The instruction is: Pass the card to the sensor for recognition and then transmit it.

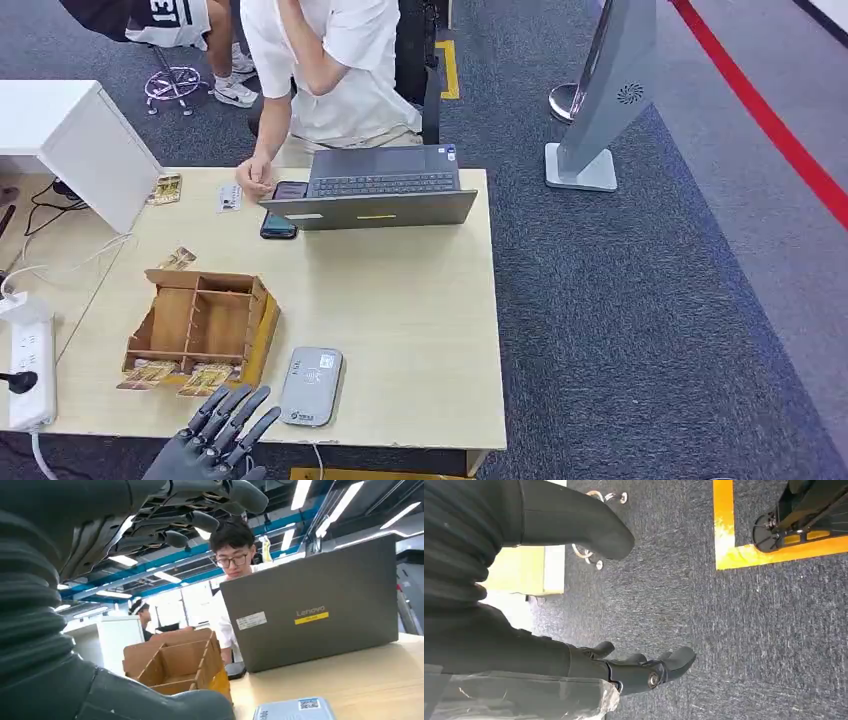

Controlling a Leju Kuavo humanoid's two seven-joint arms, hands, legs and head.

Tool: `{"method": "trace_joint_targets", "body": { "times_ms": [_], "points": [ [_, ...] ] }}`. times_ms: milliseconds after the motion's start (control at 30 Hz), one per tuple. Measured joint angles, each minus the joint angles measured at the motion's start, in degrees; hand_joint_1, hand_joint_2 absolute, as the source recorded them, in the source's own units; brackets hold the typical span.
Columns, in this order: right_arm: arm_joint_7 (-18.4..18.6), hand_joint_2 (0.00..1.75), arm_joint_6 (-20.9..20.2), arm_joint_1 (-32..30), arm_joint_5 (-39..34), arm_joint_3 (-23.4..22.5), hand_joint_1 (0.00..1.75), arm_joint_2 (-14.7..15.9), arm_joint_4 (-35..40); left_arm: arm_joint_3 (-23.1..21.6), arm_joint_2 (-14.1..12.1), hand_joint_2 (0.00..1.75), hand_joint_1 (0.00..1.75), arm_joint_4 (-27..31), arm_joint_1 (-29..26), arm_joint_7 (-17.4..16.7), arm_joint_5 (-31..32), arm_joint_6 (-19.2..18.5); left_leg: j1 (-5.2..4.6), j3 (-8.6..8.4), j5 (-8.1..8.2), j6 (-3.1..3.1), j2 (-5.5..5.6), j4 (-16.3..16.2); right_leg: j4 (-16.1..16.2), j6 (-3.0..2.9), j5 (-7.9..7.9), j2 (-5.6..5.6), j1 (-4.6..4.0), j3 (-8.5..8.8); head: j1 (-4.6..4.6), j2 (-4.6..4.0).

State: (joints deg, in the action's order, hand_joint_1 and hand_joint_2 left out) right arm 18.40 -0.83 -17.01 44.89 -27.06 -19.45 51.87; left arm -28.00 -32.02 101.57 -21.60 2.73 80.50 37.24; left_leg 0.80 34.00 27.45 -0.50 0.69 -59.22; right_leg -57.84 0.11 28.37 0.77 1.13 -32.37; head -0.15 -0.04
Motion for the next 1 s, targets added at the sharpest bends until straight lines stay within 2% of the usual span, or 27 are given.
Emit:
{"method": "trace_joint_targets", "body": {
  "times_ms": [167, 367, 433, 500, 533, 567, 667, 767, 800, 867, 1000],
  "points": [
    [-0.4, 1.75, 0.5, 0.0, -0.8, 0.0, 0.00, 0.0, -0.2, 2.0, -1.0, 1.75, 0.00, -3.1, -1.3, -1.3, -1.0, 1.9, 0.02, -0.02, 0.01, -0.01, -0.01, 0.0, 0.0, -0.05, 0.03, 0.01, -0.03, 0.00, 0.00, 0.02],
    [-0.3, 1.75, 1.2, -0.2, -1.2, 0.3, 0.00, 0.0, -0.3, 5.0, -1.5, 1.75, 0.00, -6.9, -3.6, -2.5, -0.4, 2.1, 0.02, -0.02, 0.05, -0.02, 0.01, 0.0, 0.0, -0.04, 0.08, -0.01, -0.03, 0.00, 0.00, 0.02],
    [0.0, 1.75, 1.2, -0.2, -1.3, 0.4, 0.00, 0.0, -0.3, 5.5, -1.5, 1.75, 0.00, -8.9, -3.7, -3.7, 0.7, 2.1, 0.02, -0.03, 0.05, -0.02, 0.05, 0.0, 0.0, -0.01, 0.11, -0.04, -0.03, -0.01, 0.00, 0.02],
    [0.2, 1.75, 1.6, -0.3, -1.9, 0.4, 0.00, 0.0, -0.3, 7.3, -1.3, 1.75, 0.00, -12.3, -3.4, -7.4, 1.0, -0.1, 0.02, -0.06, 0.05, -0.02, 0.05, 0.0, 0.0, -0.01, 0.11, -0.05, -0.02, 0.04, 0.02, 0.02],
    [0.5, 1.75, 1.6, -0.3, -2.1, 0.4, 0.00, 0.0, -0.2, 9.3, -0.5, 1.75, 0.00, -14.6, -3.2, -7.6, 0.9, -0.9, 0.03, -0.09, 0.06, -0.03, 0.01, 0.0, 0.0, -0.02, 0.10, -0.02, -0.03, -0.01, 0.02, 0.00],
    [0.9, 1.75, 1.5, -0.4, -2.1, 0.3, 0.00, 0.0, 0.0, 12.7, 0.9, 1.75, 0.00, -17.4, -2.8, -4.9, 1.1, -0.9, 0.06, -0.10, 0.07, -0.04, 0.00, 0.0, 0.0, -0.02, 0.10, -0.01, -0.05, -0.02, 0.02, 0.02],
    [1.4, 1.75, 1.1, -0.7, -2.0, -0.2, 0.00, 0.0, 0.9, 25.6, 6.3, 1.75, 0.00, -22.2, -1.1, 8.4, 4.9, -2.3, 0.05, -0.09, 0.06, -0.04, 0.06, 0.0, 0.0, -0.02, 0.11, -0.06, -0.05, 0.02, -0.02, 0.02],
    [2.1, 1.75, 1.0, -0.9, -2.2, -0.2, 0.00, 0.0, 1.6, 36.7, 13.0, 1.75, 0.00, -23.6, 0.4, 16.8, 8.4, -5.1, 0.04, -0.09, 0.06, -0.04, 0.01, 0.0, 0.0, -0.02, 0.09, -0.01, -0.04, 0.11, -0.04, 0.02],
    [2.2, 1.75, 1.1, -1.1, -2.2, -0.2, 0.00, 0.0, 1.8, 39.7, 14.9, 1.75, 0.00, -23.7, 0.8, 18.6, 8.7, -5.6, 0.04, -0.11, 0.07, -0.04, 0.00, 0.0, 0.0, -0.02, 0.09, -0.01, -0.04, 0.10, -0.02, 0.02],
    [2.6, 1.75, 1.1, -1.3, -2.3, -0.2, 0.00, 0.0, 2.3, 45.9, 18.6, 1.75, 0.00, -24.0, 1.6, 19.9, 9.0, -6.4, 0.02, -0.10, 0.08, -0.02, 0.00, 0.0, 0.0, -0.01, 0.09, -0.01, -0.03, 0.10, -0.02, 0.02],
    [2.8, 1.75, 1.1, -1.4, -2.7, -0.2, 0.00, 0.0, 3.0, 52.6, 23.1, 1.75, 0.00, -24.0, 2.3, 21.0, 9.2, -6.8, 0.01, -0.15, 0.13, -0.01, 0.01, 0.0, 0.0, 0.02, 0.13, -0.02, -0.03, 0.04, -0.02, 0.02]
  ]
}}
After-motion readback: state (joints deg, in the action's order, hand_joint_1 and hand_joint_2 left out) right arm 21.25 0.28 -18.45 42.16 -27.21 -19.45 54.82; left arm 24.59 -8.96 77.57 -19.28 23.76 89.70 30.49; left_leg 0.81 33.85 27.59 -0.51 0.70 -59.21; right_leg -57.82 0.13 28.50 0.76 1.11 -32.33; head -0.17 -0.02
